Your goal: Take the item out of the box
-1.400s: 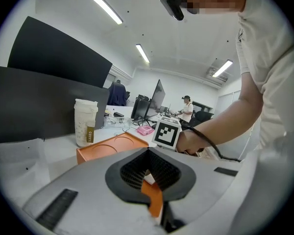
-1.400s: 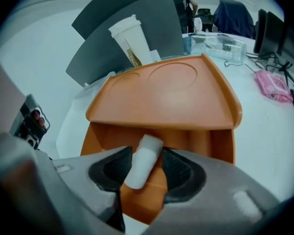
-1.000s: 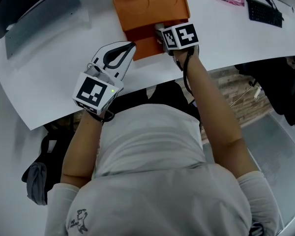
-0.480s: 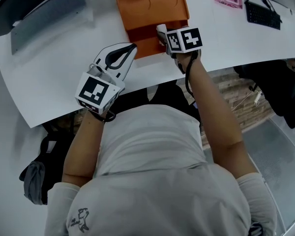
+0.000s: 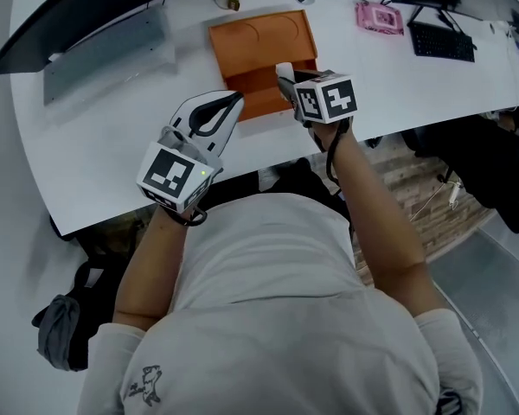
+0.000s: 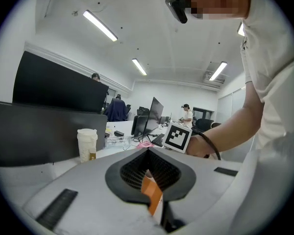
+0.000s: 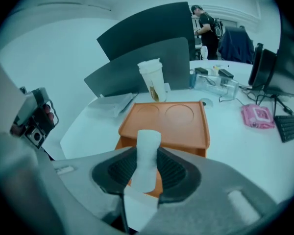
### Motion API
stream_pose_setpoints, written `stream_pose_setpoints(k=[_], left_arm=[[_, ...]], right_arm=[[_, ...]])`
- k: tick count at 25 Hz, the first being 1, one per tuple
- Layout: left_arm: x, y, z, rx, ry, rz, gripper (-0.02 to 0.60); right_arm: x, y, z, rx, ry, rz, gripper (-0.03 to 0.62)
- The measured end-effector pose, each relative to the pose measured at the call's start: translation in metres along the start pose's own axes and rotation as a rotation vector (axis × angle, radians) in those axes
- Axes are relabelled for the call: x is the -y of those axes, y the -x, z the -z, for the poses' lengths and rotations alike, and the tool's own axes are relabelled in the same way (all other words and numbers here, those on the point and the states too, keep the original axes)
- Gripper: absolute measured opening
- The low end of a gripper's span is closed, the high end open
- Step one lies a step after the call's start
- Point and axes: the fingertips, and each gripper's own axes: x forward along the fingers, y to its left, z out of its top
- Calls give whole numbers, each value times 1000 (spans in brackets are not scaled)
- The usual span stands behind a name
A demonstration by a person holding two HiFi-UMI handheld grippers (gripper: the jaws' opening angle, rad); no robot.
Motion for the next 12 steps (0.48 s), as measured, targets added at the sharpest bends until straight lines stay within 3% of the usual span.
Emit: stream_pose_setpoints(k=[12], left_arm=[[27, 29, -88, 104, -109, -30, -2]], right_arm=[[-50, 120, -58, 269, 133, -28, 130]])
